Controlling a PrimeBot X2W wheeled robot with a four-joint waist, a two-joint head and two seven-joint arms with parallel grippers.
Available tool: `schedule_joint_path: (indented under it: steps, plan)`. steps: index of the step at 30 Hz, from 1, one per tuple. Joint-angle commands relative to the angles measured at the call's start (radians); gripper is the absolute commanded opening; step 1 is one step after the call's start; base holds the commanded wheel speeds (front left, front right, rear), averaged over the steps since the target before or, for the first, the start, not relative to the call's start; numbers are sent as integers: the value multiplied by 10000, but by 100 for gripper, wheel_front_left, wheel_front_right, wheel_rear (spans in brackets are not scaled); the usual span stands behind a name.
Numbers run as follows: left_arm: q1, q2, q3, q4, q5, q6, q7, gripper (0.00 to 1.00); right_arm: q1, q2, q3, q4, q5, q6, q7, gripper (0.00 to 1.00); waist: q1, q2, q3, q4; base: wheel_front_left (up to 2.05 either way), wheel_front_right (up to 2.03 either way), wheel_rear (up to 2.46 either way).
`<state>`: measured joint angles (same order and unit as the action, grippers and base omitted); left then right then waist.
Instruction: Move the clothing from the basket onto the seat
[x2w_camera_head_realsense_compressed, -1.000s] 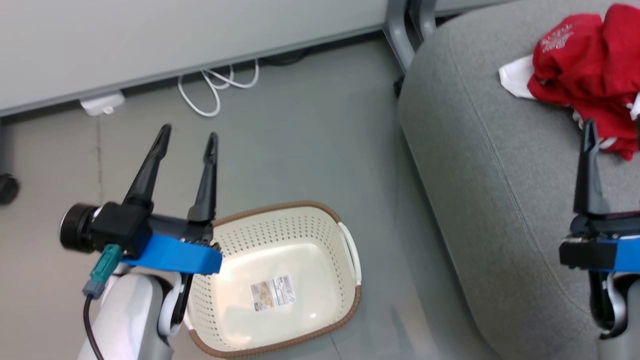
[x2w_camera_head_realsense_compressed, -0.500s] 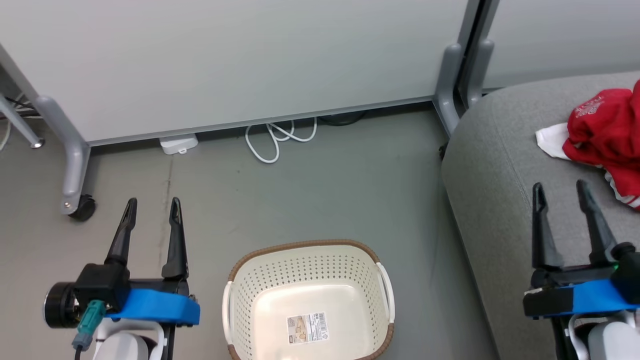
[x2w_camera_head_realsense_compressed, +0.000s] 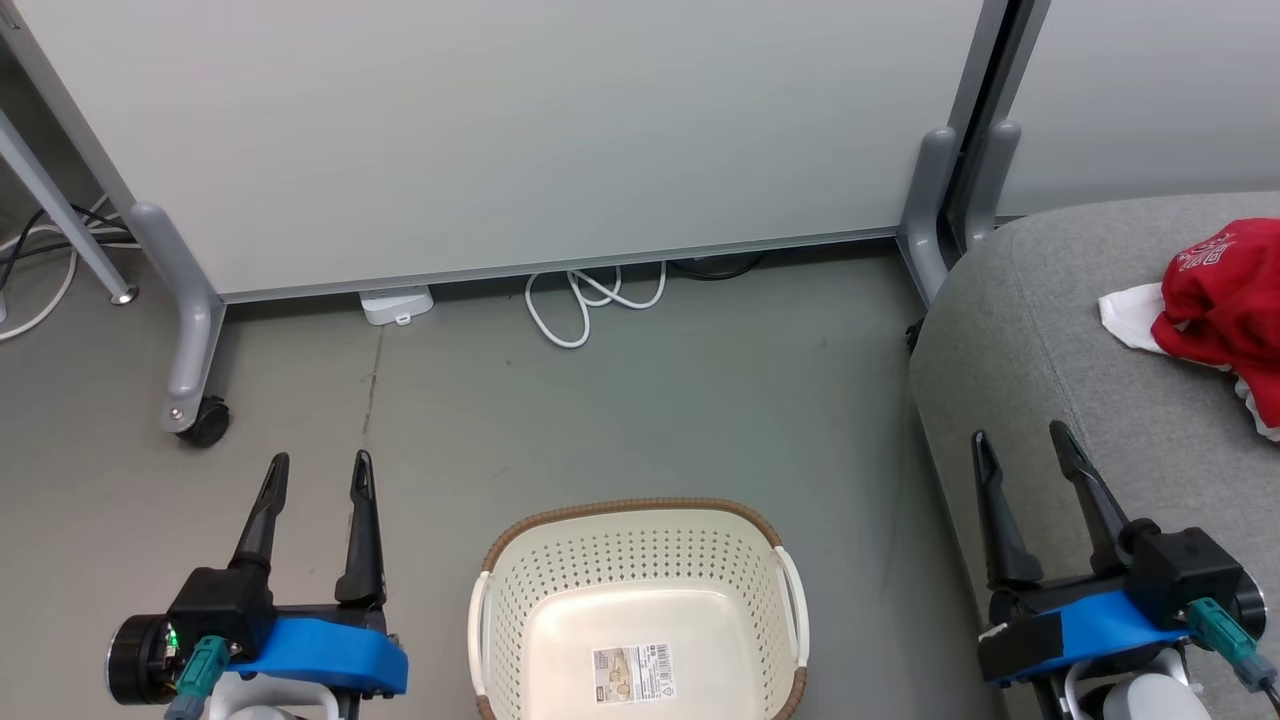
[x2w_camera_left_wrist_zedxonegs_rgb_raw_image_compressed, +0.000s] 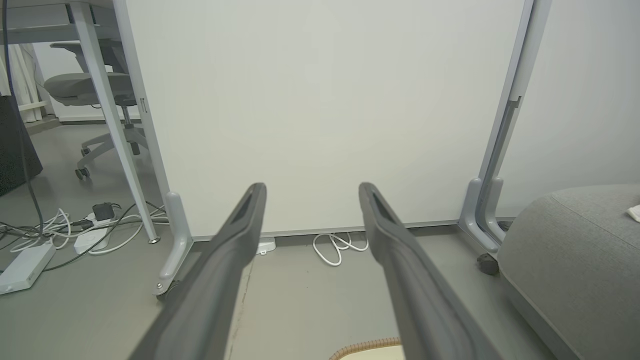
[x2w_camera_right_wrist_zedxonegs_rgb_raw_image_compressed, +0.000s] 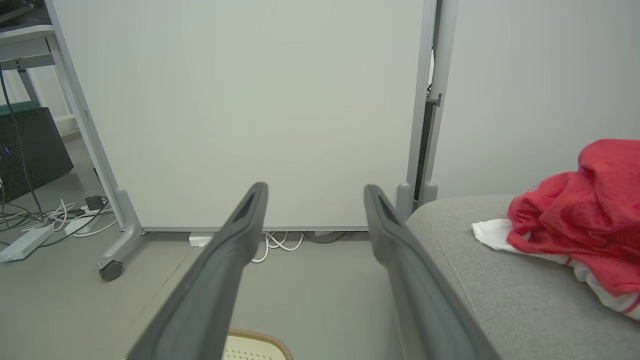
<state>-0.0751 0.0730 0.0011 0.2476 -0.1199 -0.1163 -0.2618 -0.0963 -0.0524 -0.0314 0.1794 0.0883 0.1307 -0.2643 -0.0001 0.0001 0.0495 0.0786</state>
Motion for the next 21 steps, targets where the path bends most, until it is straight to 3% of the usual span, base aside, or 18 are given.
schedule_joint_path:
  steps: [1,21]
  plan:
    - [-51,-29,106,57,63,-63,-48,100,57,21,36,90,-67,1,1,100,1,-1,30,36,0,0,0]
    - [-152,-181,348,166,260,-138,-48,100,111,30,250,451,229,1,1,100,1,-1,54,46,0,0,0]
